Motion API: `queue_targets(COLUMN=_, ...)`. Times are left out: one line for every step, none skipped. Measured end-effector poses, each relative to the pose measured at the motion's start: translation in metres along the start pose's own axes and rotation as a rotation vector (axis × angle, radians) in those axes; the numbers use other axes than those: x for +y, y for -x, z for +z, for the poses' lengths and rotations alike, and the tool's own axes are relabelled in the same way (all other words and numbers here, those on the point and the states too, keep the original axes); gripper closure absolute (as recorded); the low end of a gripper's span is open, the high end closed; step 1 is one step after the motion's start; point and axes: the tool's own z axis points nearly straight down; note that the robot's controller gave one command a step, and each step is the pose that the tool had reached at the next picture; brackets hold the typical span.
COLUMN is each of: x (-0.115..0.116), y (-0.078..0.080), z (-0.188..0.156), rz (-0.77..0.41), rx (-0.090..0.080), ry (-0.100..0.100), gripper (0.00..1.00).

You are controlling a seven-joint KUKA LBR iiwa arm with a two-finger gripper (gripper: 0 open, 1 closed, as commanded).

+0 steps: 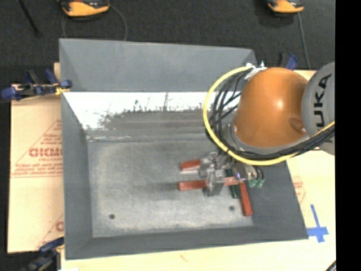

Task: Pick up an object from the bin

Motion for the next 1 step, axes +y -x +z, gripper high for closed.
queue_targets(x=0.0223, y=0.0162, z=-0.0728, rz=-0.565, rx=0.002, ry=0.003, gripper=1.00)
